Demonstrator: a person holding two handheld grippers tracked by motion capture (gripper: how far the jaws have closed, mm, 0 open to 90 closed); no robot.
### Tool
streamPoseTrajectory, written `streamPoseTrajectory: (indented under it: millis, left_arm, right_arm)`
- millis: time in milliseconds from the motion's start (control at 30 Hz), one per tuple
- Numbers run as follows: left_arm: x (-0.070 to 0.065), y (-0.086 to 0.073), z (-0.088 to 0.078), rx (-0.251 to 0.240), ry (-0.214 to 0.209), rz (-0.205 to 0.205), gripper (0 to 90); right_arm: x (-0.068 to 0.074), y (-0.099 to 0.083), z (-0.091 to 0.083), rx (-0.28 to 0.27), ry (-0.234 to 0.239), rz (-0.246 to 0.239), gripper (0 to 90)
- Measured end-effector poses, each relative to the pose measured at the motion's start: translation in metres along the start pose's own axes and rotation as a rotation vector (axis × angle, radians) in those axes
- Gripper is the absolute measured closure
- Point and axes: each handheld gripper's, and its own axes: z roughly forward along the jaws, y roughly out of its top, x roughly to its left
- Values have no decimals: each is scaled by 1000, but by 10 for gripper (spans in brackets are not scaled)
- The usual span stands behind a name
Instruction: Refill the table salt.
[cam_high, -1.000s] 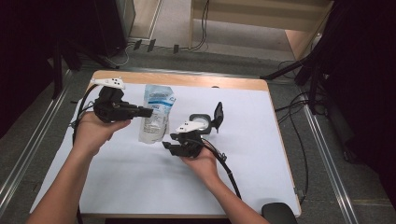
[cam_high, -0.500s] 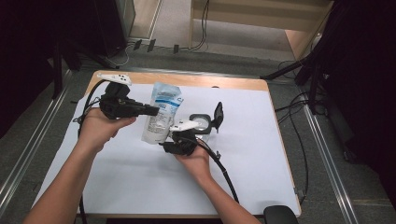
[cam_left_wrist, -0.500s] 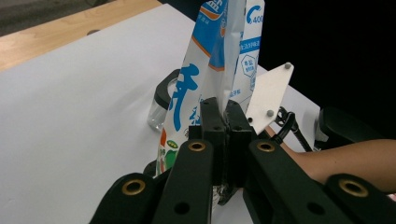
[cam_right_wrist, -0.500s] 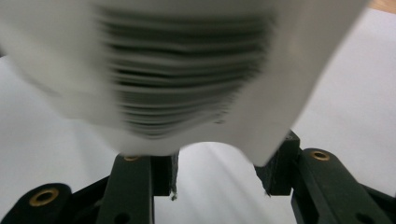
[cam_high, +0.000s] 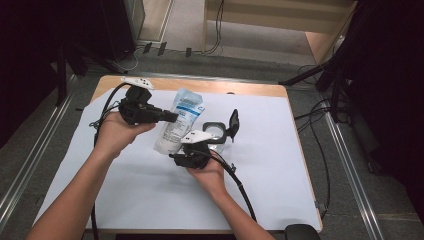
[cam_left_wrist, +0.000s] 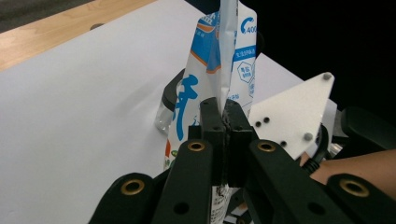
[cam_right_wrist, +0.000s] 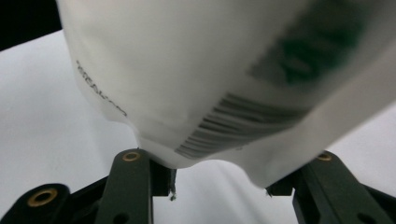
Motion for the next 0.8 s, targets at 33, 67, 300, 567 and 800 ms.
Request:
streamPoseTrajectory:
  millis: [33,67,300,567,800]
  left_arm:
    - [0,1,2,5,-1,1,900]
    - [0,1,3,8,3,1,900]
    - [1,4,11,30,-1,14,900]
    - [1,6,21,60,6,32,900]
    - [1,9,30,83,11,32,900]
  right_arm:
    - [0,0,0,2,0,-4,547]
    - [1,-1,0,5,4,-2,545]
    - [4,-5,0,-23,-18,-20,502]
    - [5,-9,0,-25,-20,-1,536]
    - [4,-13,1,-20,-1,28,513]
